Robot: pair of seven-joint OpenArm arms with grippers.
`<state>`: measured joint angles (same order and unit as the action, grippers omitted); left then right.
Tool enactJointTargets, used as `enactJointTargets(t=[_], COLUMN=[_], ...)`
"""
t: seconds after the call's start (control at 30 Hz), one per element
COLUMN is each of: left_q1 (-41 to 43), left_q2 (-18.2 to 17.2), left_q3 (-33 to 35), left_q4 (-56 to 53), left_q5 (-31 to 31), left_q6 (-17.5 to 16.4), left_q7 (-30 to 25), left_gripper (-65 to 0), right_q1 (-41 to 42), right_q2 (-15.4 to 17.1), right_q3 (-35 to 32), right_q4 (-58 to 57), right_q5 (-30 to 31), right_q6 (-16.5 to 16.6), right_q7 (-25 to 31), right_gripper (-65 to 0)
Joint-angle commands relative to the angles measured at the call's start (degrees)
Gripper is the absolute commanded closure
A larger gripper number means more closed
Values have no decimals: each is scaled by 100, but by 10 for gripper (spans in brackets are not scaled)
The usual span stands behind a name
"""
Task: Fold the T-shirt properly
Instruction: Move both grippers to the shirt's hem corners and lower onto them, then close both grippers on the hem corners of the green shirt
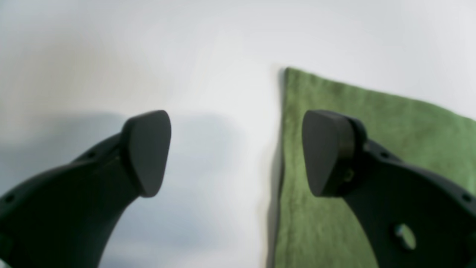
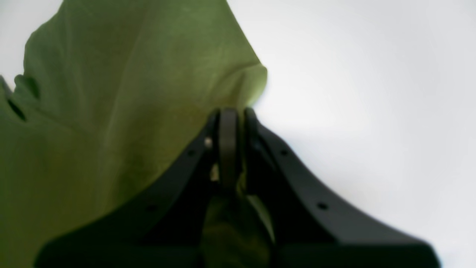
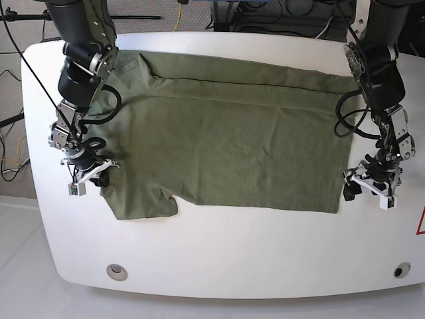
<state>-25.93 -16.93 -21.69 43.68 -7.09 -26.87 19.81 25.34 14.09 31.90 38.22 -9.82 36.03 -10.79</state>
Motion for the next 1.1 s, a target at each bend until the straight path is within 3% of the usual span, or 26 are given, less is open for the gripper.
enactJointTargets(t=[0.0,0.3,1.07], left_q1=[-303,-470,-426], left_q2=[-61,97,422], left_q3=[90,108,670], left_q4=[-223,-812,-821], left_q5=[-95,-86,-95], left_q6=[-42,-42,-42], left_q7=[-298,-482,-456], left_gripper=[-525,-525,-524], right_q1=[-33,-51,-51], right_q2=[11,11,11], right_q3=[-21,-21,-21], right_q4=[-19,-19,-19], right_q5=[-244,-244,-244], right_q6=[23,23,23], right_q7=[-455,-455,-455], right_gripper=[0,0,0])
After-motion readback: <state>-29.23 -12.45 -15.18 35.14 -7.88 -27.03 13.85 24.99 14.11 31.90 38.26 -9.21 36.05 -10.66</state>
